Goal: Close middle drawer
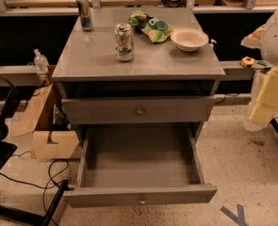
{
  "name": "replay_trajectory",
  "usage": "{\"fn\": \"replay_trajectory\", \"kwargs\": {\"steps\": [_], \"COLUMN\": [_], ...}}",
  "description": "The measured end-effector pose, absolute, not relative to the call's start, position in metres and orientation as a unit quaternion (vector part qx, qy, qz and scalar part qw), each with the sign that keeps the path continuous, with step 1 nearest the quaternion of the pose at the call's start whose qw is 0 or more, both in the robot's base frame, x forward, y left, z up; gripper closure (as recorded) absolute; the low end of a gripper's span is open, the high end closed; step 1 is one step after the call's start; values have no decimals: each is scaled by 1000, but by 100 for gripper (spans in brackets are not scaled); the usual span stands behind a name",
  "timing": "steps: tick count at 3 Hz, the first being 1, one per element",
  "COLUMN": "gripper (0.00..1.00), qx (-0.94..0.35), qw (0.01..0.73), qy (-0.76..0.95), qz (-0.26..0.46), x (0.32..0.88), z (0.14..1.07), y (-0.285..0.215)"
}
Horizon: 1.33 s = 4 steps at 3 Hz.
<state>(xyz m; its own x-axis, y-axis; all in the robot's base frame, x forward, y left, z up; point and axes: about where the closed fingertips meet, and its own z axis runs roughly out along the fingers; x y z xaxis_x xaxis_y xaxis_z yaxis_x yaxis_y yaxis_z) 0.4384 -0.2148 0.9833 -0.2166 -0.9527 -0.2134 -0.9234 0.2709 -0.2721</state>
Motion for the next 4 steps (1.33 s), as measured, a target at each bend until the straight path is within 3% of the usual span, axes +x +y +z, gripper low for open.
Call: {"fn": "replay_trajectory", "kwargs": {"steps": [2, 4], "gripper": [0, 0], "qx": [-598, -574], "qw": [186, 250], "qy": [779, 774], "qz": [-37, 87], "x": [429, 398], "z": [970, 821], "y": [-214, -217]}}
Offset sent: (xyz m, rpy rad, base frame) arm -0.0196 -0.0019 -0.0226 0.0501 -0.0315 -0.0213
